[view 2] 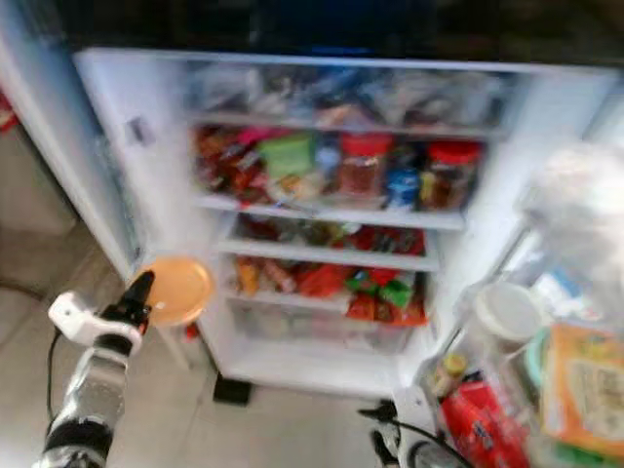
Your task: Restocking fridge
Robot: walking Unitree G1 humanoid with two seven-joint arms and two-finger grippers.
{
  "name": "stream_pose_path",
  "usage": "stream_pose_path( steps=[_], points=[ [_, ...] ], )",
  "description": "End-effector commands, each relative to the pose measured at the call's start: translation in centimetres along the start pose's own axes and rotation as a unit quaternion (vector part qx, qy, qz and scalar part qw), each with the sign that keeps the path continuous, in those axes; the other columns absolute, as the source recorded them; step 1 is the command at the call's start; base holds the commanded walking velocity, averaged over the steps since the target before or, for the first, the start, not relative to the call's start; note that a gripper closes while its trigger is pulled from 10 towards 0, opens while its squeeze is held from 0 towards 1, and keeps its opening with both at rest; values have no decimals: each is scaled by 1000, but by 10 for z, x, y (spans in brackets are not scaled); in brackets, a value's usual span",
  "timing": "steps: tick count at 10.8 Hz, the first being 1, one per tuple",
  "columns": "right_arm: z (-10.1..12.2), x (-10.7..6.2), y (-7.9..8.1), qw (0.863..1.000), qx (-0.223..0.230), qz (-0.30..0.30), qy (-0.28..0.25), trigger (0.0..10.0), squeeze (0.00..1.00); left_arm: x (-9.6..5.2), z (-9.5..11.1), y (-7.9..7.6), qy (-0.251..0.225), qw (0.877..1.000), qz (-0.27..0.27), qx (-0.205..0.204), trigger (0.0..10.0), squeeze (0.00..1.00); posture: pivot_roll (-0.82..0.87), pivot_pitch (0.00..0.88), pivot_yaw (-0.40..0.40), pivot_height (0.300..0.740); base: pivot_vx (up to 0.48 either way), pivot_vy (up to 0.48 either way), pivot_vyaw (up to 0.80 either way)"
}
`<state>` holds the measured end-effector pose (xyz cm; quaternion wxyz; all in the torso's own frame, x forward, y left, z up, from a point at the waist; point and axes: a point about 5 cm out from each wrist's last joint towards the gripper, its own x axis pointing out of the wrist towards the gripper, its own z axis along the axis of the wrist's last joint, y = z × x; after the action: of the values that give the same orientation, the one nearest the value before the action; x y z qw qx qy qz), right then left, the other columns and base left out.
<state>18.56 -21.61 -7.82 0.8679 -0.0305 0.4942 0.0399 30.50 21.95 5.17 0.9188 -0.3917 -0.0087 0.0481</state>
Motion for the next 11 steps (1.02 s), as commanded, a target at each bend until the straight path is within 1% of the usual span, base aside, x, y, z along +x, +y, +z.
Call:
stream_pose_path(
  steps=[1, 4, 7, 8, 10, 11],
  points=[
    [4, 0, -1, 1000, 4, -1, -3, 10000, 0, 0, 1, 0, 1, 1000, -2, -1, 10000, 0, -25, 0, -23, 740, 300, 0, 0],
    [4, 0, 0, 1000, 4, 0, -3, 10000, 0, 1, -3, -4, 20, 1000, -19, -5, 10000, 0, -27, 0, -20, 740, 301, 0, 0],
    [4, 0, 0, 1000, 1, 1, -1, 10000, 0, 1, -7, -6, 40, 998, -33, -21, 10000, 0, -22, 0, -21, 740, 308, 0, 0],
    [4, 0, -1, 1000, 0, 2, -1, 10000, 0, 0, -11, -5, 51, 997, -37, -33, 10000, 0, -22, 0, -21, 740, 311, 0, 0],
    [3, 0, -1, 1000, 0, 2, -2, 10000, 0, -2, -20, -10, 82, 992, -67, -72, 10000, 0, -22, 0, -24, 740, 313, 0, 0],
    [3, 0, -1, 1000, -1, 2, -2, 10000, 0, -4, -29, -15, 120, 988, -83, -47, 10000, 0, -24, 0, -24, 740, 244, 0, 0]
  ],
)
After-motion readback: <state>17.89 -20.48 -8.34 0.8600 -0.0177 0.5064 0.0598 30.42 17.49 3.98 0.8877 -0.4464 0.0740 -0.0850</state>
